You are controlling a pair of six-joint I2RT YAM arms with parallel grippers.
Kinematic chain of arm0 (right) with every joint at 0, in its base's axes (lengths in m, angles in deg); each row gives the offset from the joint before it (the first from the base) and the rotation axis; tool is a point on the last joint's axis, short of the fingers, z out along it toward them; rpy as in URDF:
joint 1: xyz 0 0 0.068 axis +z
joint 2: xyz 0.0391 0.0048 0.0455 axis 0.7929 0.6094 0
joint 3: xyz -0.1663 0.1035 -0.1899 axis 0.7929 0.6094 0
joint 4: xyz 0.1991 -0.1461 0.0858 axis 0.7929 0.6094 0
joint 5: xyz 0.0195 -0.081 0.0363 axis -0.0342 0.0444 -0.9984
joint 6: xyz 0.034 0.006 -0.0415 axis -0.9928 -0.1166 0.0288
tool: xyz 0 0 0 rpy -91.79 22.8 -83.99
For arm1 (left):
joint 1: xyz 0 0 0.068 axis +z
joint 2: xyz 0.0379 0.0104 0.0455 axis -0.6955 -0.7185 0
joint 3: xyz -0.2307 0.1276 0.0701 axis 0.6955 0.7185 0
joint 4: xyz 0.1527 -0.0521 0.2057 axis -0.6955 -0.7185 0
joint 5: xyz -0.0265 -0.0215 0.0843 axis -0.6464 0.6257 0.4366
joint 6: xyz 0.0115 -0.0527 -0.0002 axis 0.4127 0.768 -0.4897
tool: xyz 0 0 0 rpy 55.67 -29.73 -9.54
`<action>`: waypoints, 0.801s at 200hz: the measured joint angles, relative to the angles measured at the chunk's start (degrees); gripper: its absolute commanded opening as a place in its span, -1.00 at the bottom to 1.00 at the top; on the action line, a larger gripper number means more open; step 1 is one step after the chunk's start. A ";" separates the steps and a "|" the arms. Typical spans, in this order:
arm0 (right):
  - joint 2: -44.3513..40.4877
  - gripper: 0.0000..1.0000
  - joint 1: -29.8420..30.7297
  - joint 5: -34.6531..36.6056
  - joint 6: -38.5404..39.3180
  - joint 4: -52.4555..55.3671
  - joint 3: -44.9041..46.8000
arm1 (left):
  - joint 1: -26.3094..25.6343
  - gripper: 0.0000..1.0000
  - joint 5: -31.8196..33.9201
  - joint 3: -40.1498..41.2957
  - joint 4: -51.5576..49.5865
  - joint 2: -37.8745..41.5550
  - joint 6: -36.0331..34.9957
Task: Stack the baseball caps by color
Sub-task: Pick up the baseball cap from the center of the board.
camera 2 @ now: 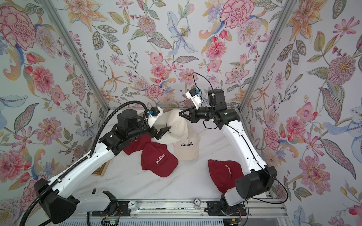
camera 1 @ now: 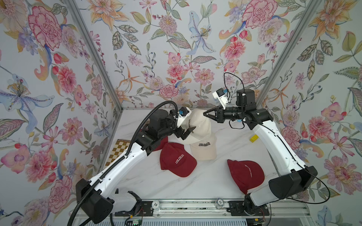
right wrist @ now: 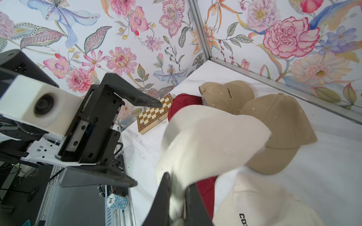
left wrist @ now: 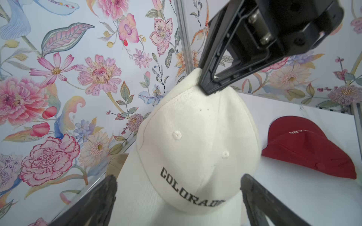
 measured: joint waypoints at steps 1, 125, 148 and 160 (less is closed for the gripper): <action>0.00 -1.00 -0.02 0.04 0.09 0.13 -0.02 | 0.00 1.00 -0.02 0.00 -0.07 -0.15 -0.37; 2.75 -1.00 2.82 3.39 9.14 9.49 -3.45 | 0.00 0.99 -14.67 -12.63 -5.88 -13.16 -16.65; 3.93 -1.00 3.48 3.41 10.62 10.08 -4.13 | 0.00 0.99 -15.87 -14.01 -7.08 -15.13 -17.77; 4.70 -1.00 3.65 3.45 11.69 10.71 -4.92 | 0.00 0.99 -16.35 -14.25 -8.46 -15.96 -18.47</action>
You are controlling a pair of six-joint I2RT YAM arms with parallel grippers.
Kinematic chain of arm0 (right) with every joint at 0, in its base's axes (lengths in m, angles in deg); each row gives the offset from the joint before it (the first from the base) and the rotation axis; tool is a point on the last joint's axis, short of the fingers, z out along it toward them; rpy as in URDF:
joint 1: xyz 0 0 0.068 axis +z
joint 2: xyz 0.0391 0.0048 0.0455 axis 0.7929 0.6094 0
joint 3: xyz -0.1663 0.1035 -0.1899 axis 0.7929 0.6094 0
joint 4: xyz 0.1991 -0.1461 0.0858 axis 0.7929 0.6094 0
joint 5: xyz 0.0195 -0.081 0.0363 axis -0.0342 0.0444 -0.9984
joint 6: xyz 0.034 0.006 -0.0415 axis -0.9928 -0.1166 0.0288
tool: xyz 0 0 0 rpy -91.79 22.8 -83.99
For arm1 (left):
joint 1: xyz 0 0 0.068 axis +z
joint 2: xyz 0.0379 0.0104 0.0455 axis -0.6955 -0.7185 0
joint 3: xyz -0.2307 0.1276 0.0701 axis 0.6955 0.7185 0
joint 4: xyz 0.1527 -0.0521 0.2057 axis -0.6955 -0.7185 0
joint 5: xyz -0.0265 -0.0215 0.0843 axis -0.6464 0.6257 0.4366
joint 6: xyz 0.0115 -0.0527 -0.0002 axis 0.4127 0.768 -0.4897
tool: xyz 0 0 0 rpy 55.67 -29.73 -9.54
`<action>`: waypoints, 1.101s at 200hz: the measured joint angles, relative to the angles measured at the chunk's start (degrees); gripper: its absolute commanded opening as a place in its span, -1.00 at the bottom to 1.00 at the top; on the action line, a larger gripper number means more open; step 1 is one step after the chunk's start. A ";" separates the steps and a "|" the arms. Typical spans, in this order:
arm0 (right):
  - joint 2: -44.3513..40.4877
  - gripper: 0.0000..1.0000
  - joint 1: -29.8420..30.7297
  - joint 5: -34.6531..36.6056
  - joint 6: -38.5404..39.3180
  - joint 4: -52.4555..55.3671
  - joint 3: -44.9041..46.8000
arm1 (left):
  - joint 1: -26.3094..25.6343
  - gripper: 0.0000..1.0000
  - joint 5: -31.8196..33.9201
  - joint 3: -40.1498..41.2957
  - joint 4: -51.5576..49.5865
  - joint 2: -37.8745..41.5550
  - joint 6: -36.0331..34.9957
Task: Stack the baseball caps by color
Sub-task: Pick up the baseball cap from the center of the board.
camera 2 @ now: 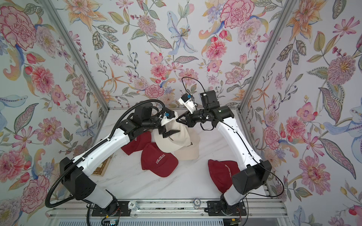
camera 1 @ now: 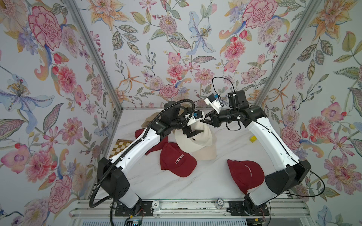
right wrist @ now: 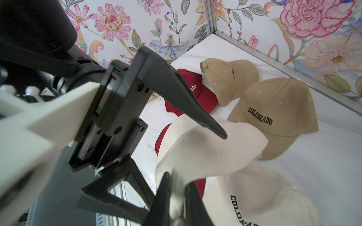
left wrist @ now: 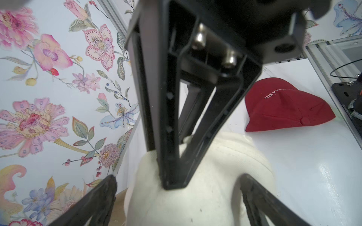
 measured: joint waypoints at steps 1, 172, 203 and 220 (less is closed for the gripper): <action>0.07 -1.00 0.04 0.02 0.09 0.09 -0.04 | 0.00 0.99 -0.07 -0.02 -0.13 -0.07 -0.11; 1.84 0.99 -2.78 2.62 1.57 0.20 -2.19 | 0.20 -1.00 -0.02 -4.07 -6.23 -4.20 2.23; -4.26 0.98 -9.90 3.91 -5.75 -10.84 9.22 | 2.54 -1.00 2.64 0.79 2.73 -3.06 13.73; -9.42 0.98 -13.90 3.82 -10.67 -18.99 18.53 | 4.22 -1.00 5.20 3.69 9.09 -1.84 21.70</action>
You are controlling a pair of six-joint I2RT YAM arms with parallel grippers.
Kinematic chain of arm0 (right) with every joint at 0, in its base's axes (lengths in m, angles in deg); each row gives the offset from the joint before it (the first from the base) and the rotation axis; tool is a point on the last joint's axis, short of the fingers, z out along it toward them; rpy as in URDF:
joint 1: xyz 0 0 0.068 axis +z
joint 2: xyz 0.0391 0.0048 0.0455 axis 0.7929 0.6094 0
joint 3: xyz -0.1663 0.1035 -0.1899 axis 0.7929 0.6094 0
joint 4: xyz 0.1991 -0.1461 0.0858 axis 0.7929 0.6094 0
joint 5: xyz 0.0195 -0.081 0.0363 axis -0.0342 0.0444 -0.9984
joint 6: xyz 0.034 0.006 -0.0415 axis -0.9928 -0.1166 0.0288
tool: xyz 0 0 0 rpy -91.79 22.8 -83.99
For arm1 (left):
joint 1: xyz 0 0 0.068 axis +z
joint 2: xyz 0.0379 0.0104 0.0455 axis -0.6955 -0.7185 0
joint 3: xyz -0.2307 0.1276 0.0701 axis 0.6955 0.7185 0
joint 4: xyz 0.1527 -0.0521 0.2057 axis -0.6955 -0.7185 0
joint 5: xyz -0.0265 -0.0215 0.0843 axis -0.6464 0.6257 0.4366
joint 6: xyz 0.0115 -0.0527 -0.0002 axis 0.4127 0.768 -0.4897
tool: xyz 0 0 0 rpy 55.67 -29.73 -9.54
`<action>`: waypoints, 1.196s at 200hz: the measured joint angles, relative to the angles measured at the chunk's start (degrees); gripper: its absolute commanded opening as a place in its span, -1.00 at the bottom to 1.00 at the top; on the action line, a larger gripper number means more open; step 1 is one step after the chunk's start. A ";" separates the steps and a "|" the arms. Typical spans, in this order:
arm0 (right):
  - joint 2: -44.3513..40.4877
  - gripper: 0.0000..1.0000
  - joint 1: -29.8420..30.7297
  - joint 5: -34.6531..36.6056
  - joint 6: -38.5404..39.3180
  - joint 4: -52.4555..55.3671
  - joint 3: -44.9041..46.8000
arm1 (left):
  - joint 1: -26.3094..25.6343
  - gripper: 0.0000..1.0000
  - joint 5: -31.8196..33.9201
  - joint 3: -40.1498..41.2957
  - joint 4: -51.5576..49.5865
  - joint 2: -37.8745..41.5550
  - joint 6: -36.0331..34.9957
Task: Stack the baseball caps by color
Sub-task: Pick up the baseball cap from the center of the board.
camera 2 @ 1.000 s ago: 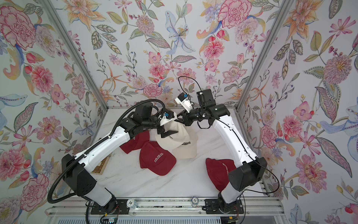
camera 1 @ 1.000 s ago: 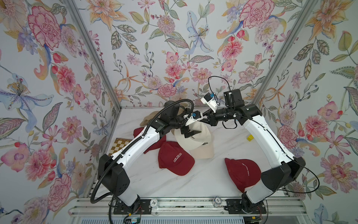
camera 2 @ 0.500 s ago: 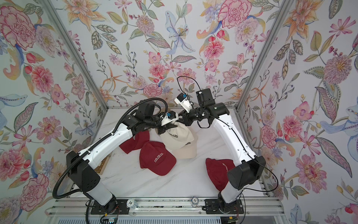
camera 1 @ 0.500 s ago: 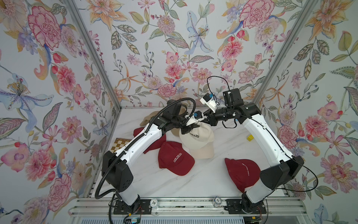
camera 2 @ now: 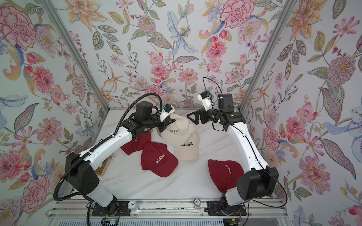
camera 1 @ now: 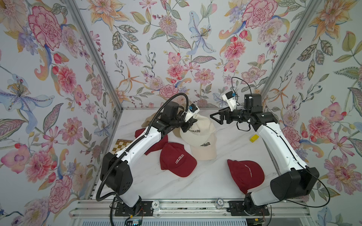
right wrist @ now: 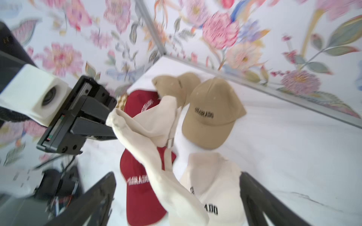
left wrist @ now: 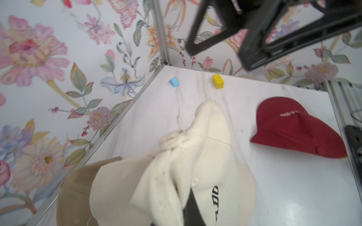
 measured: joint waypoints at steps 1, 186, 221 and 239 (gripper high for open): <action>-0.50 0.98 -0.31 -0.02 -0.59 -0.68 0.81 | 0.09 -1.00 0.22 0.20 0.61 0.09 0.74; -0.70 0.69 5.64 -7.85 -32.15 -68.48 33.05 | 3.82 -1.00 6.14 13.86 60.04 -0.37 64.70; 1.16 -0.77 5.70 -6.51 -33.86 -74.05 32.59 | 3.82 -1.00 5.92 14.88 61.31 -0.37 65.75; 2.01 -1.00 5.70 -6.29 -34.10 -74.93 31.78 | 3.82 -1.00 5.51 15.85 61.53 -0.37 65.77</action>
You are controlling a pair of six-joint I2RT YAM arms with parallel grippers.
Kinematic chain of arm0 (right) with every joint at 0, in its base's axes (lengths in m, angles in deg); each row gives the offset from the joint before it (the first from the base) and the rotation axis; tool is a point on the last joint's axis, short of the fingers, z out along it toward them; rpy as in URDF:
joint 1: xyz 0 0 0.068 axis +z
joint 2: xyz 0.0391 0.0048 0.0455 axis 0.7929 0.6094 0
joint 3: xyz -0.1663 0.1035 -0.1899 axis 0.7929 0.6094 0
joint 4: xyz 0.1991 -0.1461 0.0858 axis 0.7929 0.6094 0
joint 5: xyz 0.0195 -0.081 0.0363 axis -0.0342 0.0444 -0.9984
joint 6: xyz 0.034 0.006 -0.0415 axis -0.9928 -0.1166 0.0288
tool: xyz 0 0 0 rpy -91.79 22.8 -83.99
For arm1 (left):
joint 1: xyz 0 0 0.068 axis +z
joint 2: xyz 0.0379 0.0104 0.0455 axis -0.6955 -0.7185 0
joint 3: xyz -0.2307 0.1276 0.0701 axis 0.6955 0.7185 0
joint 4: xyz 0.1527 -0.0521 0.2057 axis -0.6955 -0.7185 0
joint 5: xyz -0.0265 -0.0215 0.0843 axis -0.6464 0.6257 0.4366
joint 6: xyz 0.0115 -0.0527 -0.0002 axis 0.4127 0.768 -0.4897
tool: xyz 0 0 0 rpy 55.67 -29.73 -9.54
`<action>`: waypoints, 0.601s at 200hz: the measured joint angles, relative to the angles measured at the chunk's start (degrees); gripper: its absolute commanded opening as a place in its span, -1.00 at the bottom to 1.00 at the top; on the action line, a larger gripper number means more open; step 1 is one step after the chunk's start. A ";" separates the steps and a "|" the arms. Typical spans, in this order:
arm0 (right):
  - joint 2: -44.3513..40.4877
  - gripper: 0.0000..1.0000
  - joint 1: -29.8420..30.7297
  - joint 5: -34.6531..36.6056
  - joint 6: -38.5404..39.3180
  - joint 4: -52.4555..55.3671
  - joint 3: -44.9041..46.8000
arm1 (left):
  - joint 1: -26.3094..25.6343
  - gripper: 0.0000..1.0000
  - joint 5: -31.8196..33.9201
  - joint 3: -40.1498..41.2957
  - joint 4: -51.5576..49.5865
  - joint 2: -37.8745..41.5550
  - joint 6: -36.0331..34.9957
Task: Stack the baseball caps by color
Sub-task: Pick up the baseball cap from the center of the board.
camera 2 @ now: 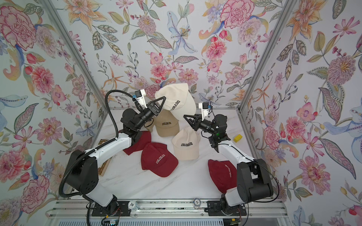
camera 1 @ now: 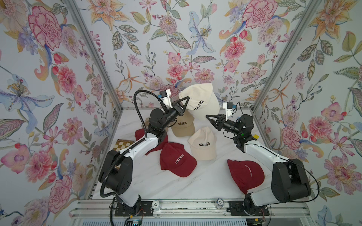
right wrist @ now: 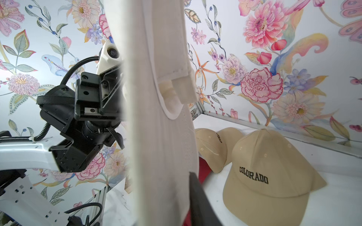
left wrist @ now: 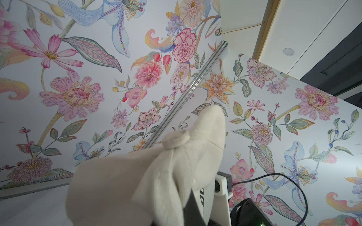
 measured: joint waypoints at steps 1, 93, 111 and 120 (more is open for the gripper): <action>0.00 -1.00 0.00 -0.02 -0.11 -0.02 -0.02 | 0.00 -1.00 -0.02 0.02 0.00 0.00 0.02; -4.44 -1.00 -2.10 -3.93 7.74 17.27 -4.00 | 3.52 0.99 -7.30 -4.11 -19.82 3.96 -18.43; -5.62 -1.00 -2.58 -6.16 11.91 25.64 -7.67 | 5.64 0.99 -11.08 -8.68 -27.56 4.79 -25.53; -5.75 -1.00 -2.58 -7.41 14.99 30.64 -10.25 | 6.91 0.99 -12.96 -10.71 -31.04 5.20 -29.20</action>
